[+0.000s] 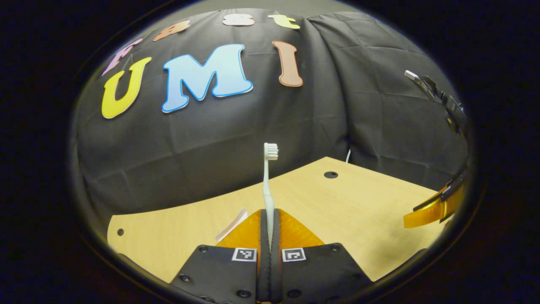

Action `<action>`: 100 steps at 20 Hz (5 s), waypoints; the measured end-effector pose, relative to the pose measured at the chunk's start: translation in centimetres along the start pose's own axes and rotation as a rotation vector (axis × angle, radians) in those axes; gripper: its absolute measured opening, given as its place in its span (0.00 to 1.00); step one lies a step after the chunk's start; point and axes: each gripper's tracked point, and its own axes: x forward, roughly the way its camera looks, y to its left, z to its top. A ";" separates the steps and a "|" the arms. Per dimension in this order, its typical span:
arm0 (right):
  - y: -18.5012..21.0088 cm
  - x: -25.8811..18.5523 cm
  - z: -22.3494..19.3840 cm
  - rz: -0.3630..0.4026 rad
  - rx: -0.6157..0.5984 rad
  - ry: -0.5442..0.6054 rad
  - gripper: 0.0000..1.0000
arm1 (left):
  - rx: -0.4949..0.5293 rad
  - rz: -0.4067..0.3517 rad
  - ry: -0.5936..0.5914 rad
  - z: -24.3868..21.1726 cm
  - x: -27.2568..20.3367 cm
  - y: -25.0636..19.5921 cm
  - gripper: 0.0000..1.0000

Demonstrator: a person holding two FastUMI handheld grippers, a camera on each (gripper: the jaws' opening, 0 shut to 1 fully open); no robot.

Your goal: Put the toothbrush and toothpaste on the desktop into the cup, then pick up the cup and place it on the coaster on the desktop.

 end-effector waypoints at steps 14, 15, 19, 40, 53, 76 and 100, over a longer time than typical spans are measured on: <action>1.1 0.0 -0.1 0.075 -0.041 0.010 0.44 | -0.068 0.048 0.084 -2.6 -0.6 -0.5 0.22; 1.0 0.1 -0.1 0.078 -0.040 0.009 0.44 | -0.069 0.051 0.084 -2.4 -0.8 -0.6 0.31; 1.1 -0.1 0.0 0.094 -0.034 0.007 0.44 | -0.078 0.055 0.077 -1.7 -1.6 -1.0 0.53; 8.6 0.3 1.6 0.330 -0.368 0.046 0.41 | -0.214 0.225 0.181 -5.0 -12.8 4.5 0.92; 14.4 2.3 1.6 0.396 -0.707 0.167 0.53 | -0.282 0.328 0.370 -13.4 -20.1 6.6 0.92; 15.5 9.0 -2.2 0.346 -1.064 0.460 0.56 | -0.403 0.465 0.550 -20.9 -25.9 7.2 0.93; 16.1 9.0 -3.2 0.393 -1.059 0.447 0.18 | -0.424 0.475 0.562 -21.1 -24.8 6.5 0.93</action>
